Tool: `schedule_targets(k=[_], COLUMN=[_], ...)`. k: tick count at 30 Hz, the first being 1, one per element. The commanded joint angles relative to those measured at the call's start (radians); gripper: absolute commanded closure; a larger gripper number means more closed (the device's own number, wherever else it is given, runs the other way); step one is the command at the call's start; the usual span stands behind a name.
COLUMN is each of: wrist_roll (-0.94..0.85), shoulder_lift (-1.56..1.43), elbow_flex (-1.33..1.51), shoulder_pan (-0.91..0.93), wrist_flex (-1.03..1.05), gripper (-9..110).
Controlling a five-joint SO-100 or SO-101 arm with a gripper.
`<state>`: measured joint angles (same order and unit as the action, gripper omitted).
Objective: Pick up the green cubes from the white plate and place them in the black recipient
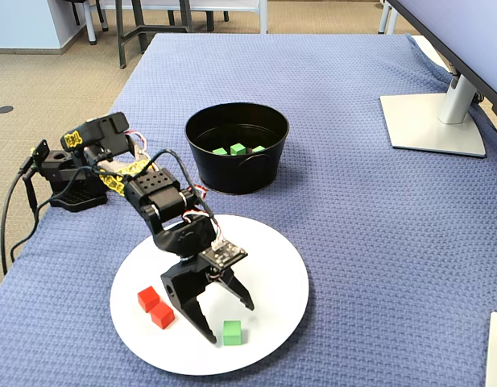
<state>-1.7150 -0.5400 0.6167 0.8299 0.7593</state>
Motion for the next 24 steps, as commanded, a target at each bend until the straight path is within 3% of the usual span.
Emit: schedule_targets(k=[1, 24], wrist_roll=[-0.005, -0.023], shoulder_lift=[-0.008, 0.069], elbow_flex=[-0.089, -0.175], shoulder_pan=[-0.005, -0.008], wrist_flex=[-0.038, -0.052], gripper=[70, 74])
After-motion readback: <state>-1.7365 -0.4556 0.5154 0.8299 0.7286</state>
